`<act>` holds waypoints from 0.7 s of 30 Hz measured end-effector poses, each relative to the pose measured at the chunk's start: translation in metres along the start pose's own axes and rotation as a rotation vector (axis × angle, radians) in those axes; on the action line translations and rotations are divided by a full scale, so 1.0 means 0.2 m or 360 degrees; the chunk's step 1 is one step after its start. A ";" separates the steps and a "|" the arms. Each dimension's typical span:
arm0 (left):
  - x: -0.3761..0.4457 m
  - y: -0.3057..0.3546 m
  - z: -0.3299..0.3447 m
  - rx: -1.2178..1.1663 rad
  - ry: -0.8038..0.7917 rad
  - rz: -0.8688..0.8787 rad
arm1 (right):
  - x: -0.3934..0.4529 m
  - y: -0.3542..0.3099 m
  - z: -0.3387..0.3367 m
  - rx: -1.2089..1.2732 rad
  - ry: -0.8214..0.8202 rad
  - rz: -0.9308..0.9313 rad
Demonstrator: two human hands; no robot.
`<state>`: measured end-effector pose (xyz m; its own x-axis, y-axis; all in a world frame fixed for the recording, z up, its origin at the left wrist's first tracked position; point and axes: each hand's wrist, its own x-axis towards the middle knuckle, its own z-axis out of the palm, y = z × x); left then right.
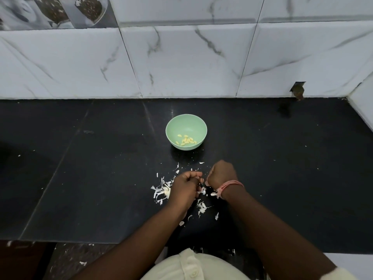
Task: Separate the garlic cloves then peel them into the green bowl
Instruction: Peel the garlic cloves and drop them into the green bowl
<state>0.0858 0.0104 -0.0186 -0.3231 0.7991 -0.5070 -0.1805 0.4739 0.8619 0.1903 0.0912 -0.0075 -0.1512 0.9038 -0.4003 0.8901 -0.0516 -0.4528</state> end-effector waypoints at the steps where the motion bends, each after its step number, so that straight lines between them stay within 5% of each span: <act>1: -0.01 0.00 -0.01 -0.0010 0.0002 -0.0007 | 0.00 0.02 0.01 0.0058 -0.0019 -0.0017; 10: -0.07 -0.02 -0.07 -0.0368 -0.0025 0.0068 | -0.20 0.04 0.09 0.1898 -0.0235 0.0076; 21: -0.11 -0.01 -0.09 -0.0450 0.0137 0.0301 | -0.27 -0.01 0.09 0.1741 -0.0116 -0.0202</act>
<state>0.0759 -0.0155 -0.0079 -0.4504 0.8231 -0.3459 -0.3560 0.1897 0.9150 0.1897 0.0343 0.0009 -0.2717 0.9038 -0.3305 0.0106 -0.3406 -0.9401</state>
